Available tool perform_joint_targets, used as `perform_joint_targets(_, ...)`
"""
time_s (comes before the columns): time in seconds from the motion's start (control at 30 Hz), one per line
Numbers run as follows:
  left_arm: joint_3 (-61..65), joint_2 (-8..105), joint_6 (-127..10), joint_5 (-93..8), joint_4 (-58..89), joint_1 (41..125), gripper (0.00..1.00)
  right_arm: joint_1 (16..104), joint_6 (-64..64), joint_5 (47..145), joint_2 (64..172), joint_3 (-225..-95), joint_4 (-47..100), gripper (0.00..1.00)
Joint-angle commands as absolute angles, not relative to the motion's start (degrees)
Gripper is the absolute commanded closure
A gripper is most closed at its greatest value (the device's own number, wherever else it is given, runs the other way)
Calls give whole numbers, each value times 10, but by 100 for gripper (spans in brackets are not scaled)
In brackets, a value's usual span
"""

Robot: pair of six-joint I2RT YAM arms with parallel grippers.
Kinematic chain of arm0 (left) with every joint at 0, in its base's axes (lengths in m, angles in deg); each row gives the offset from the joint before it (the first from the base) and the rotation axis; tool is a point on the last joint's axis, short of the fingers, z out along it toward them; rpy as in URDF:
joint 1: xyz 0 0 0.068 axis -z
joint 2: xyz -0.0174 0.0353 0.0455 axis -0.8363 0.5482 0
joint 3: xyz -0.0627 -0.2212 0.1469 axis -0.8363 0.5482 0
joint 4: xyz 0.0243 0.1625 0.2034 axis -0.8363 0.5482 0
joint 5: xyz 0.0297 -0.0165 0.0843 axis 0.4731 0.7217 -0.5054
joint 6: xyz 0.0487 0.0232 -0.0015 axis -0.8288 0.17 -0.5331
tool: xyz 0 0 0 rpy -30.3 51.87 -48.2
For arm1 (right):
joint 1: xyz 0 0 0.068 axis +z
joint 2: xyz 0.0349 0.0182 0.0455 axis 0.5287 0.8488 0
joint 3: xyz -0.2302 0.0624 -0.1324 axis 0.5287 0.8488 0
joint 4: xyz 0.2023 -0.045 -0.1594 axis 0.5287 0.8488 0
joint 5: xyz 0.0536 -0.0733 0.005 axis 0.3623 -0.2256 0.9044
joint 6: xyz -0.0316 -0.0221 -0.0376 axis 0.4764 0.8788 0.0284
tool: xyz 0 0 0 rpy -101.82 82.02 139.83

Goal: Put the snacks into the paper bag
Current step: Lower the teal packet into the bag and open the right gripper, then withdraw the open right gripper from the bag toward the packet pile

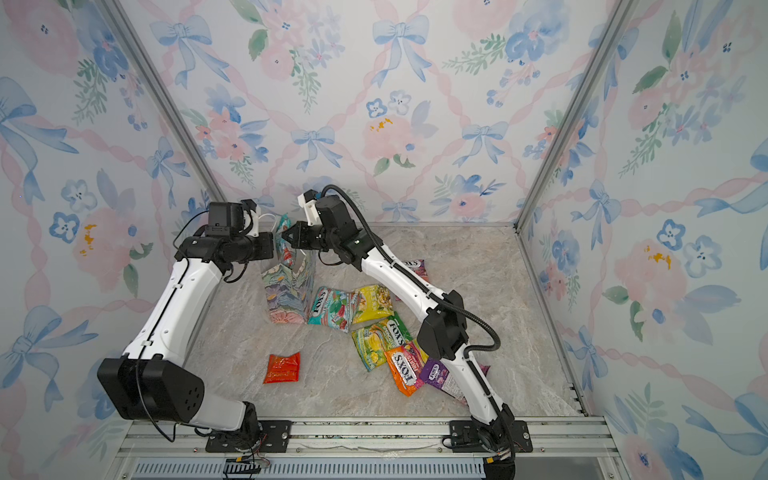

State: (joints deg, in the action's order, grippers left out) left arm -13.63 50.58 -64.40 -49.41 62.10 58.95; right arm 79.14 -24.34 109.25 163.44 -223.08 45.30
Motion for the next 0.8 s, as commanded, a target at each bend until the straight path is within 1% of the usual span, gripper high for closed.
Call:
perform_joint_targets(0.0, -127, 491, -655, -484, 615, 584, 100, 785, -242, 1105, 1638, -2251, 462, 80)
perform_joint_targets(0.13, -126, 490, -655, -484, 613, 582, 100, 783, -231, 1110, 1619, -2243, 466, 61)
perform_joint_targets(0.43, -116, 494, -657, -481, 601, 576, 100, 778, -212, 1140, 1537, -2175, 433, 35)
perform_joint_targets(0.53, -114, 498, -660, -479, 599, 573, 100, 775, -220, 1165, 1508, -2138, 402, 28)
perform_joint_targets(0.6, -114, 500, -660, -477, 598, 569, 100, 774, -227, 1189, 1487, -2111, 377, 25)
perform_joint_targets(0.77, -105, 501, -661, -474, 592, 563, 100, 770, -193, 1194, 1412, -2022, 373, 22)
